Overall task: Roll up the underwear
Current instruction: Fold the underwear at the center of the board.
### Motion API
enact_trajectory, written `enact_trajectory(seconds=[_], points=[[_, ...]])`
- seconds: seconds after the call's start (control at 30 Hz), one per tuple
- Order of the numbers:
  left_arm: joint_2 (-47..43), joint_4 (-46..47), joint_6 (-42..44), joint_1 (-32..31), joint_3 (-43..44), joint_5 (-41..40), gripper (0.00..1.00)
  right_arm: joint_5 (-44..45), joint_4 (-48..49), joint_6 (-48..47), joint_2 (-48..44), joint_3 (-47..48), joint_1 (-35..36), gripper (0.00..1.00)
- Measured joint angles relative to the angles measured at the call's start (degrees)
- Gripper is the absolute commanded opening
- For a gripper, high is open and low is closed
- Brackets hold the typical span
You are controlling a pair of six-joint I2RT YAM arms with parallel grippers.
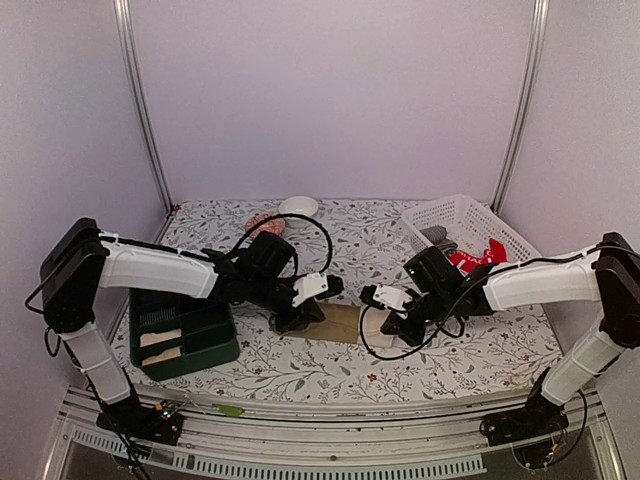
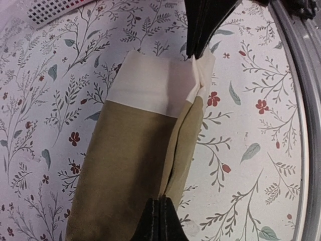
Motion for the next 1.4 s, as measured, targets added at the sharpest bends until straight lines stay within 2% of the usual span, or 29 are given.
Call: enact_trajectory(seconds=[0.63, 1.0, 1.4], points=[[13.8, -2.3, 3.9, 5.5, 12.9, -0.4, 0.00, 1.3, -1.0, -1.5, 8.5, 8.3, -5.4, 0.00], [18.5, -2.8, 4.1, 6.0, 16.4, -0.9, 0.00, 1.6, -1.2, -1.4, 11.3, 10.5, -6.6, 0.00], [19.5, -2.5, 4.0, 6.8, 16.9, -1.9, 0.02, 5.6, -0.9, -0.8, 12.2, 10.6, -6.6, 0.00]])
